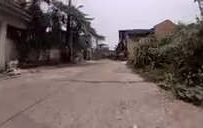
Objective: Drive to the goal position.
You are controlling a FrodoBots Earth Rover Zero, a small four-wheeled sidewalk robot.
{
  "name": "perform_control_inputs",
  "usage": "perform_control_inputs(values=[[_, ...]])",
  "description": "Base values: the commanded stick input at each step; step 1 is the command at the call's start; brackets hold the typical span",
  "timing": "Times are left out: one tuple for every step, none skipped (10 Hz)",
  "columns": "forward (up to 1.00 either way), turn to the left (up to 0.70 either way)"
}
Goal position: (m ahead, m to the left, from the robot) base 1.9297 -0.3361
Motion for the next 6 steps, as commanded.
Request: perform_control_inputs(values=[[1.0,0.08],[1.0,0.04],[1.0,0.01],[1.0,0.01],[1.0,0.01],[1.0,0.01]])
